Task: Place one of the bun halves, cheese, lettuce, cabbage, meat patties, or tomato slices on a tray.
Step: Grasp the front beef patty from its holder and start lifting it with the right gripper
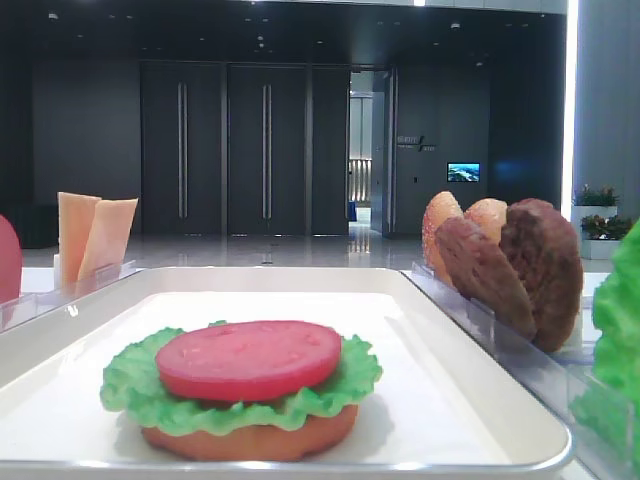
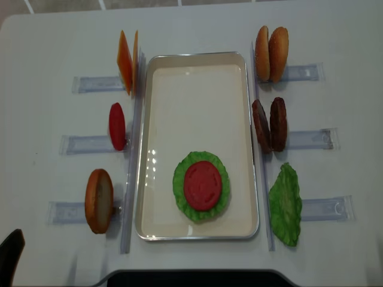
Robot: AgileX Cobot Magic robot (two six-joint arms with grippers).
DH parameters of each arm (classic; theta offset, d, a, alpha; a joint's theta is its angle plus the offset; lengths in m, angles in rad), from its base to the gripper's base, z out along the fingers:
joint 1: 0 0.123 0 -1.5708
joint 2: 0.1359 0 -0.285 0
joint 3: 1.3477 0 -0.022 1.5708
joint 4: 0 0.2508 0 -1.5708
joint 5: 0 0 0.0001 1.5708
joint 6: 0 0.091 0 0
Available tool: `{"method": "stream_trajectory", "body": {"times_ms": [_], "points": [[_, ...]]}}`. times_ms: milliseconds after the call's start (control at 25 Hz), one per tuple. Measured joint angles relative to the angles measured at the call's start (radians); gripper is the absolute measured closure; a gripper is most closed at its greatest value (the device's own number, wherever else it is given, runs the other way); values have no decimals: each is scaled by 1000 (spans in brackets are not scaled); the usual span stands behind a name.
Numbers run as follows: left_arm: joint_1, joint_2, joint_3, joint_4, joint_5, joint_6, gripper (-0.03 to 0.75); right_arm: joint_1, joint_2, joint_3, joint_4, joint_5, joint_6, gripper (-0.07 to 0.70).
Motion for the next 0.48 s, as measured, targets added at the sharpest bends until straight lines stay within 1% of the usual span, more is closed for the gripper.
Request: {"method": "stream_trajectory", "body": {"times_ms": [160, 280, 400, 480], "points": [[0, 0, 0, 0, 0, 0, 181, 0, 178, -8, 1, 0, 0, 181], [0, 0, 0, 0, -1, 0, 181, 0, 301, -42, 4, 7, 0, 185], [0, 0, 0, 0, -1, 0, 181, 0, 409, -102, 6, 19, 0, 184], [0, 0, 0, 0, -1, 0, 181, 0, 476, -152, 12, 42, 0, 184]]}}
